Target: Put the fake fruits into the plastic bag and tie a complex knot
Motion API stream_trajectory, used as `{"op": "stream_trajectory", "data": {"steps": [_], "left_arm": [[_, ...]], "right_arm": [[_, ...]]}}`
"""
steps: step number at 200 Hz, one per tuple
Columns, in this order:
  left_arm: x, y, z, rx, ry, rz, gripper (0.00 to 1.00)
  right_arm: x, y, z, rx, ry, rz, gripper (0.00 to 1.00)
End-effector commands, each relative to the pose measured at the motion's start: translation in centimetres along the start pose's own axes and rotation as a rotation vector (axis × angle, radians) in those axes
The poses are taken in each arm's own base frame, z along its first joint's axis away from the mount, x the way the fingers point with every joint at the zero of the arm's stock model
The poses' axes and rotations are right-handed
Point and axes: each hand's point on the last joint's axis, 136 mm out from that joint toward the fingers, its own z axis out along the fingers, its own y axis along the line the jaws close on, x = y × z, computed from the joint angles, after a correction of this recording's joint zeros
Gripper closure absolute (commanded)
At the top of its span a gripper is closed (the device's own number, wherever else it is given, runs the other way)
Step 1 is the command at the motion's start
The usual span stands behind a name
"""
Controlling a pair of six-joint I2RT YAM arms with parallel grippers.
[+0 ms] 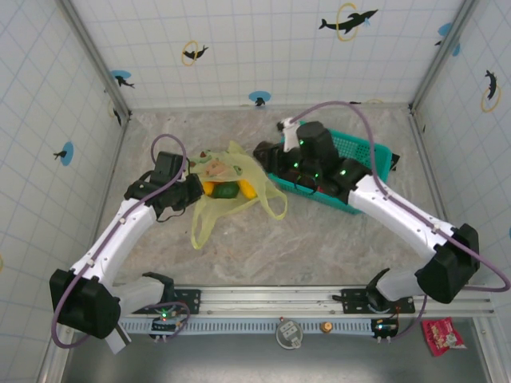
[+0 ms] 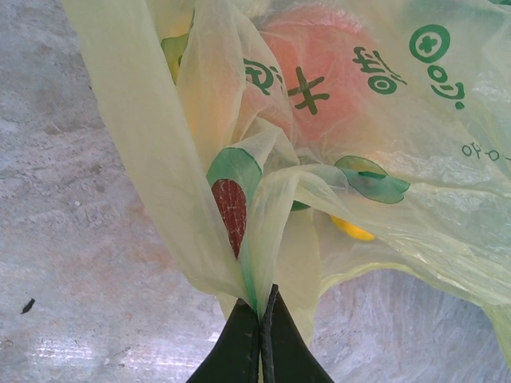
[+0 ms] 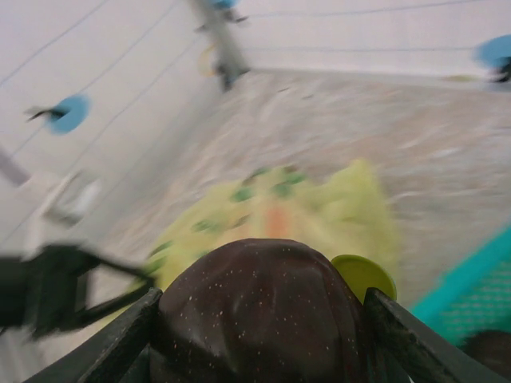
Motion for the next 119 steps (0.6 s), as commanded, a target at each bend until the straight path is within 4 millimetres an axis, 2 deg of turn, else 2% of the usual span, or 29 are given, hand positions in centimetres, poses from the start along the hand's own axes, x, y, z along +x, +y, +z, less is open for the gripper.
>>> {"op": "stream_trajectory", "data": {"steps": [1, 23, 26, 33, 45, 68, 96, 119], "left_arm": [[-0.7, -1.0, -0.8, 0.032, -0.017, -0.001, 1.0], [-0.6, -1.1, -0.7, 0.035, -0.01, -0.006, 1.0], [-1.3, -1.9, -1.4, 0.055, -0.032, -0.002, 1.0], [-1.5, -2.2, -1.6, 0.063, -0.036, -0.001, 1.0], [-1.5, -2.3, -1.8, 0.071, -0.034, -0.003, 1.0], [-1.4, -2.5, -1.9, 0.086, -0.033, -0.008, 1.0], [-1.3, -2.6, -2.0, 0.096, -0.035, -0.009, 1.0], [-1.1, -2.6, -1.8, 0.103, -0.029, -0.012, 1.0]], "right_arm": [[2.6, 3.8, 0.7, -0.092, 0.027, -0.046, 0.45], [6.0, 6.1, 2.2, -0.105, 0.088, -0.099, 0.45], [6.4, 6.3, 2.4, -0.102, 0.097, -0.107, 0.45], [7.5, 6.4, 3.0, -0.085, 0.116, -0.124, 0.45], [9.0, 6.0, 4.1, -0.048, 0.147, -0.139, 0.45], [10.9, 3.8, 6.2, 0.071, 0.184, -0.136, 0.46], [10.9, 1.0, 8.8, 0.206, 0.177, -0.134, 0.46], [9.4, -1.5, 11.2, 0.304, 0.14, -0.123, 0.46]]}}
